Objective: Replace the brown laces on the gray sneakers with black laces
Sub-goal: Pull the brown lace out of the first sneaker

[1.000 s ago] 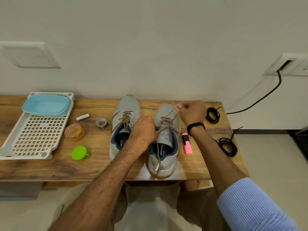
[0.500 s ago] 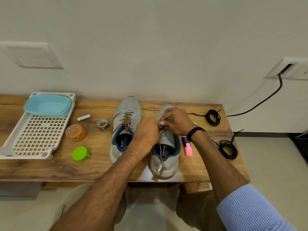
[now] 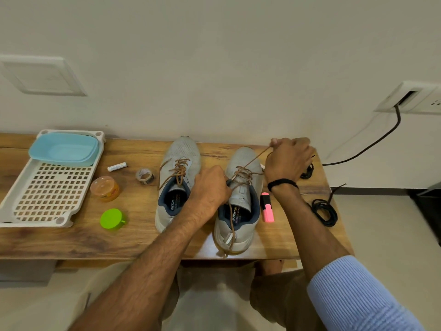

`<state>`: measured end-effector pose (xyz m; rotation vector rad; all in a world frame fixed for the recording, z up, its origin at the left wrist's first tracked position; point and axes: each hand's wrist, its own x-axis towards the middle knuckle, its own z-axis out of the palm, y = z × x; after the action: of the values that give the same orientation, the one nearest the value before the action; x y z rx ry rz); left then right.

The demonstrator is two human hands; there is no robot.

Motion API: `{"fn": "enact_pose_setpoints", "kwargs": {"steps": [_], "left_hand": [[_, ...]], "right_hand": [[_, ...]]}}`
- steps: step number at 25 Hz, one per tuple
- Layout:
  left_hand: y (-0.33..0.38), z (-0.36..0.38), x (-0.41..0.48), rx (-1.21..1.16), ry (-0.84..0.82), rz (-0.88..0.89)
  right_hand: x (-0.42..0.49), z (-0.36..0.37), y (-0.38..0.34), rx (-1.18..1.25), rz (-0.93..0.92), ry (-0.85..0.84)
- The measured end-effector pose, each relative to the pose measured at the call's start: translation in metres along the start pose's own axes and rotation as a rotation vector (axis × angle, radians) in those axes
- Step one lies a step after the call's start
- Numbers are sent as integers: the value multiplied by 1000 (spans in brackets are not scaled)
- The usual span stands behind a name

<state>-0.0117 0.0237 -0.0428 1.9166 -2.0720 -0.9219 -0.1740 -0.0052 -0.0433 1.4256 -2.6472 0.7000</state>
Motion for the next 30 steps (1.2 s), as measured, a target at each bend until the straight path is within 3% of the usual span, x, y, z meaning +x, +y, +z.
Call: {"fn": "enact_pose_setpoints", "kwargs": {"steps": [2, 3, 7, 9, 17, 20, 22, 24, 27, 30], "left_hand": [[0, 0, -1, 6, -3, 6], [0, -1, -2, 17, 2, 9], [1, -2, -4, 46, 39, 2], [1, -2, -3, 49, 45, -21], [-2, 6, 4, 28, -12, -33], [0, 6, 4, 30, 4, -19], [4, 6, 4, 27, 23, -9], [5, 6, 4, 31, 33, -14], [1, 6, 5, 29, 30, -20], [-1, 7, 6, 39, 39, -14]], "right_hand": [[6, 0, 4, 80, 48, -26], [7, 3, 5, 123, -22, -92], [-5, 9, -3, 262, -538, -533], [-8, 18, -5, 203, -661, -659], [-14, 21, -8, -197, -593, -388], [-11, 19, -6, -166, -442, -174], [-10, 22, -7, -155, -393, -141], [-9, 25, -7, -45, -419, -216], [-2, 17, -4, 312, -485, -496], [-2, 11, -2, 261, -656, -683]]}}
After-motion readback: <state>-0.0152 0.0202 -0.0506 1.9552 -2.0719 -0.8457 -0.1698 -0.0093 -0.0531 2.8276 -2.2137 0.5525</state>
